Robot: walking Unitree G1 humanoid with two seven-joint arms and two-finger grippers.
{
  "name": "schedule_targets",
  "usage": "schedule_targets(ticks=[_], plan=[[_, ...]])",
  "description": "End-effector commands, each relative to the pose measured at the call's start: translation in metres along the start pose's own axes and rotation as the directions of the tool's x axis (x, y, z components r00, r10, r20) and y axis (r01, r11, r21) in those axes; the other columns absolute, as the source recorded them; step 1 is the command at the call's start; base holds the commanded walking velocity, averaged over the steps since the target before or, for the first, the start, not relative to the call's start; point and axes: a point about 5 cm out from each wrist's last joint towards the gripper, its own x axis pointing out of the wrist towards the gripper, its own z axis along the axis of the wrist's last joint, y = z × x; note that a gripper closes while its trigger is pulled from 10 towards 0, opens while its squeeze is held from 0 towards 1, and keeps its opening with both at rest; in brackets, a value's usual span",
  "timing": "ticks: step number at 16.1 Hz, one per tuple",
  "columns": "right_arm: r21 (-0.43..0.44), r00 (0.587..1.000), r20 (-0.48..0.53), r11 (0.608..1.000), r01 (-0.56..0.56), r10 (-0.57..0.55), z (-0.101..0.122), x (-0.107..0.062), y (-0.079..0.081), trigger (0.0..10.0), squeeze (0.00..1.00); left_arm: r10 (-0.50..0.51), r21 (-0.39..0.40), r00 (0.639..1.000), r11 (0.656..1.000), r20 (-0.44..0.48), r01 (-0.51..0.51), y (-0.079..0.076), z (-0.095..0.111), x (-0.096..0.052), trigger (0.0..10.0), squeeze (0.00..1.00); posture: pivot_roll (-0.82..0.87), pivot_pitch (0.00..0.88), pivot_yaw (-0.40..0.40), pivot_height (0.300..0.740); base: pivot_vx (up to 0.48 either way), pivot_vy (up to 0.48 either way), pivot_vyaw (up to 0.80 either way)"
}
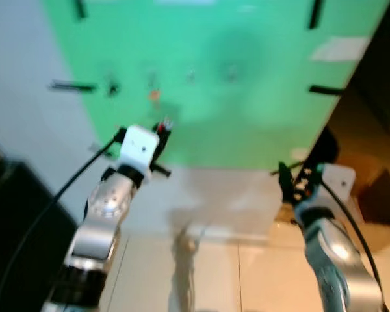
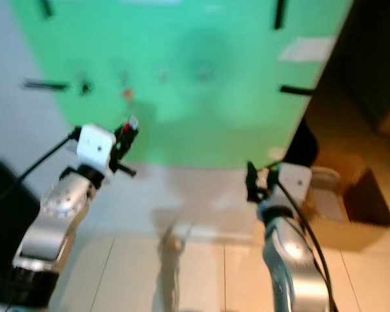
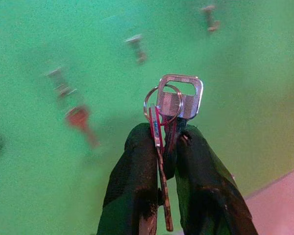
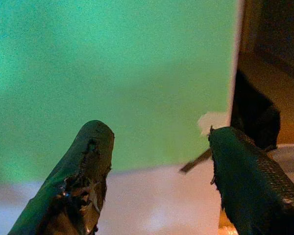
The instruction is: Hang keys on a hook
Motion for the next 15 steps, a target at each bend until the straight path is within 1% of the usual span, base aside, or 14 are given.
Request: schedule_targets(ticks=[1, 3, 6, 7, 8, 9, 10, 11, 12, 13, 14, 15], plan=[[-0.001, 1.0, 0.021, 1.0, 0.01, -0.01, 0.004, 0.001, -0.004, 10.0, 0.0, -0.014, 0.006, 0.999, 1.0, 0.029, 0.013, -0.001, 0.006, 0.004, 10.0, 0.0, -0.11, 0.0, 0.068, 0.74, 0.356, 0.0, 0.0], [-0.008, 1.0, 0.026, 1.0, 0.004, -0.004, 0.005, 0.002, -0.004, 10.0, 0.0, -0.016, 0.009, 0.999, 1.0, 0.033, 0.015, -0.001, 0.007, 0.005, 10.0, 0.0, -0.11, 0.0, 0.068, 0.74, 0.354, 0.0, 0.0], [-0.012, 0.999, 0.027, 0.999, -0.041, 0.041, 0.006, 0.003, 0.0, 10.0, 0.0, -0.014, 0.014, 0.999, 1.0, 0.036, 0.014, -0.001, 0.008, 0.004, 10.0, 0.0, -0.1, 0.0, 0.063, 0.74, 0.359, 0.0, 0.0], [-0.023, 0.997, 0.028, 0.997, -0.075, 0.075, 0.007, 0.004, 0.002, 10.0, 0.0, -0.009, 0.01, 0.999, 1.0, 0.048, 0.008, 0.0, 0.01, 0.003, 10.0, 0.0, -0.1, 0.0, 0.06, 0.74, 0.0, 0.0, 0.0], [-0.027, 0.996, 0.027, 0.996, -0.084, 0.085, 0.007, 0.004, 0.002, 10.0, 0.0, -0.009, 0.018, 0.999, 1.0, 0.054, 0.008, 0.0, 0.011, 0.003, 10.0, 0.0, -0.1, 0.0, 0.058, 0.74, 0.0, 0.0, 0.0], [-0.032, 0.993, 0.025, 0.993, -0.113, 0.113, 0.008, 0.003, 0.001, 10.0, 0.0, -0.024, 0.063, 0.997, 0.998, 0.071, 0.019, -0.002, 0.015, 0.003, 10.0, 0.0, -0.11, 0.0, 0.054, 0.74, 0.0, 0.0, 0.0], [-0.037, 0.992, 0.024, 0.991, -0.127, 0.128, 0.008, 0.002, 0.001, 10.0, 0.0, -0.034, 0.086, 0.996, 0.996, 0.077, 0.027, -0.003, 0.016, 0.003, 10.0, 0.0, -0.11, 0.0, 0.053, 0.74, 0.0, 0.0, 0.0], [-0.039, 0.985, 0.018, 0.985, -0.169, 0.17, 0.008, -0.002, 0.001, 10.0, 0.0, -0.053, 0.126, 0.996, 0.991, 0.074, 0.044, -0.006, 0.015, 0.004, 10.0, 0.0, -0.12, 0.0, 0.05, 0.74, 0.0, 0.0, 0.0], [-0.042, 0.981, 0.012, 0.981, -0.19, 0.191, 0.008, -0.003, 0.001, 10.0, 0.0, -0.061, 0.14, 0.996, 0.989, 0.066, 0.051, -0.007, 0.014, 0.004, 10.0, 0.0, -0.12, 0.0, 0.046, 0.74, 0.0, 0.0, 0.0], [-0.041, 0.974, 0.006, 0.973, -0.228, 0.228, 0.009, -0.006, 0.001, 10.0, 0.0, -0.084, 0.182, 0.995, 0.981, 0.051, 0.073, -0.01, 0.012, 0.006, 10.0, 0.0, -0.13, 0.0, 0.044, 0.74, 0.0, 0.0, 0.0], [-0.023, 0.964, 0.008, 0.964, -0.264, 0.264, 0.013, -0.008, -0.001, 10.0, 0.0, -0.102, 0.23, 0.994, 0.969, 0.037, 0.091, -0.013, 0.013, 0.008, 10.0, 0.0, -0.13, 0.0, 0.037, 0.74, 0.0, 0.0, 0.0], [-0.016, 0.96, 0.011, 0.96, -0.279, 0.279, 0.016, -0.008, -0.002, 10.0, 0.0, -0.109, 0.257, 0.994, 0.961, 0.032, 0.097, -0.014, 0.014, 0.01, 10.0, 0.0, -0.14, 0.0, 0.037, 0.74, 0.0, 0.0, 0.0]])
